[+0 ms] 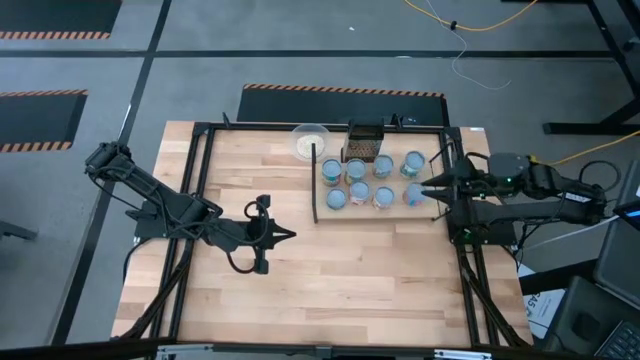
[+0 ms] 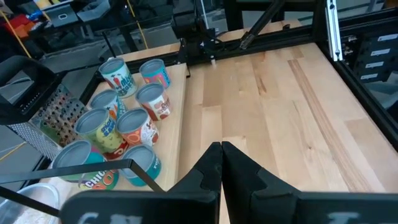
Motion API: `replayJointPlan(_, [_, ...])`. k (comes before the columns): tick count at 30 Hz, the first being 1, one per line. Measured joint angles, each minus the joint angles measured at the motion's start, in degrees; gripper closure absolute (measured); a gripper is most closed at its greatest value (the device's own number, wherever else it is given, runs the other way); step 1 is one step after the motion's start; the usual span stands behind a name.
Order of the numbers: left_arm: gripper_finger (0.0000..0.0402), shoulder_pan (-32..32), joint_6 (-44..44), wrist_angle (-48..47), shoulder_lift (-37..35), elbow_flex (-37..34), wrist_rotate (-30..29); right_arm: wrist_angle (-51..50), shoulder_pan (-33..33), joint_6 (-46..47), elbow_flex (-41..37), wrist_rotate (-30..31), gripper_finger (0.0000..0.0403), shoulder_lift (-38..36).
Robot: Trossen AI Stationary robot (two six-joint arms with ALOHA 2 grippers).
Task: Pick and place cans onto a shelf
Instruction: Return to Home Position
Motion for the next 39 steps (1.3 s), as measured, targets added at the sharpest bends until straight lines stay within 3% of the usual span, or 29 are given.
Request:
replayJointPlan(8, [0.0401, 2.28, 1.57, 3.96, 0.01, 0.0, 2.38, 4.45, 0.0, 2.19, -9.02, -0.19, 0.0279, -11.3])
replayJointPlan(21, [0.0401, 16.4, 16.53, 23.22, -1.91, 0.02, 19.97, 7.08, 0.0, 3.68, -9.18, -3.57, 0.0279, -15.63])
replayJointPlan(28, [0.0401, 22.71, 18.04, 18.17, -10.03, 0.04, 23.79, 9.36, 0.0, 2.74, -9.18, -3.63, 0.0279, -15.63])
replayJointPlan(39, [0.0401, 18.75, 19.35, -0.68, -26.73, -1.02, 23.45, 9.33, 0.0, 2.32, -9.18, -3.63, 0.0279, -15.63])
